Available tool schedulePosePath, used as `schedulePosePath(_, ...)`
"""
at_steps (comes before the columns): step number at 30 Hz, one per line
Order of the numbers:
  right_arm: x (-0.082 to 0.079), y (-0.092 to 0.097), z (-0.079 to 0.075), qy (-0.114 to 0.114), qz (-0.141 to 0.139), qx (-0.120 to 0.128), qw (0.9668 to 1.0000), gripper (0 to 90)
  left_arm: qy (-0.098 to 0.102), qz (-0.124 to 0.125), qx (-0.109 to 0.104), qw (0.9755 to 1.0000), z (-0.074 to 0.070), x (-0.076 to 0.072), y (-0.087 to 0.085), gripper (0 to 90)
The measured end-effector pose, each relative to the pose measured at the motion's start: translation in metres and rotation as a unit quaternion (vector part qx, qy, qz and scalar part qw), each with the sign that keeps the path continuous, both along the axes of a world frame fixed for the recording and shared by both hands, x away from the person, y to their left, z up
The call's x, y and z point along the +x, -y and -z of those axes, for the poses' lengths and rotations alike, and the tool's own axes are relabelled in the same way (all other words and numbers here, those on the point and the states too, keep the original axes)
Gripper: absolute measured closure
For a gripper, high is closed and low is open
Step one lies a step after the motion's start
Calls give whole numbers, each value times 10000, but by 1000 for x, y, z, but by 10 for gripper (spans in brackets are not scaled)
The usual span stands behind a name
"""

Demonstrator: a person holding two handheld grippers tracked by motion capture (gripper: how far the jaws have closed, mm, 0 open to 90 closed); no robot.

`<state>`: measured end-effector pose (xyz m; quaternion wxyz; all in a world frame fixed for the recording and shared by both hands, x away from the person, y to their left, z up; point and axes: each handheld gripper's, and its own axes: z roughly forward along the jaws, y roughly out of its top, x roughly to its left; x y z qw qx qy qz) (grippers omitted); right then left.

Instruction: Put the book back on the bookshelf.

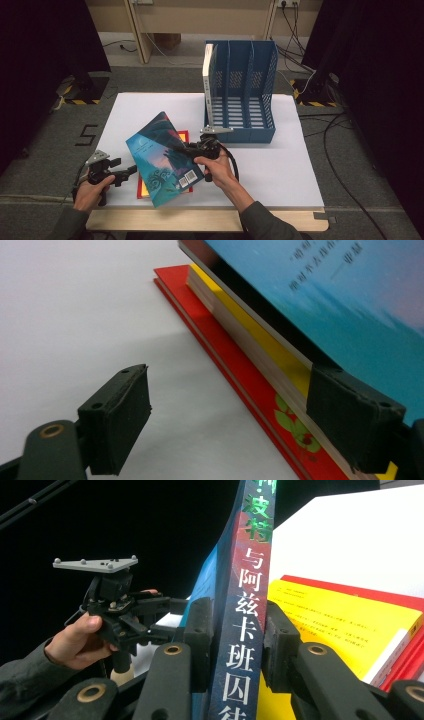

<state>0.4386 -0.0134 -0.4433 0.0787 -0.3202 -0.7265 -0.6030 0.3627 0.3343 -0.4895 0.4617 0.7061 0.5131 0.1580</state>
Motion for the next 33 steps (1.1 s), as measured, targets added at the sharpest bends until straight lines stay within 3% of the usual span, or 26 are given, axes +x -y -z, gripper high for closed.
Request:
schedulePosePath(3, -1, 0, 0, 2, 0, -16, 10000, 704, -89, 222, -10, 9997, 0, -1, 10, 178)
schedulePosePath(6, 0, 0, 0, -21, 9, -34, 10000, 704, -44, 362, 285, 9989, -3, -3, 20, 202)
schedulePosePath(8, 0, 1, 2, -20, 26, -22, 10000, 704, -44, 294, 266, 9992, -7, -6, 17, 180)
schedulePosePath(10, 1, 2, 3, -94, 44, 23, 9999, 705, -101, 122, 446, 9989, -6, -8, 12, 184)
schedulePosePath(12, 2, 3, 6, -137, 70, 27, 9999, 705, -192, -30, 425, 9989, -5, -8, 4, 182)
schedulePosePath(14, 4, 5, 8, -203, 93, 44, 9997, 705, -148, -142, 397, 9990, -6, -8, -1, 196)
schedulePosePath(16, 5, 7, 10, -224, 138, 36, 9996, 705, -126, -102, 382, 9991, -7, -8, -1, 195)
schedulePosePath(22, 1, 5, 5, -146, 124, 4, 9998, 703, -165, 150, 594, 9980, -8, -8, 20, 190)
schedulePosePath(25, -1, 3, 1, -127, 16, 61, 9999, 694, -122, 195, 793, 9966, -8, -9, 29, 204)
schedulePosePath(33, 2, -3, -6, -205, -59, -65, 9998, 662, -141, 200, 755, 9968, -7, -8, 32, 220)
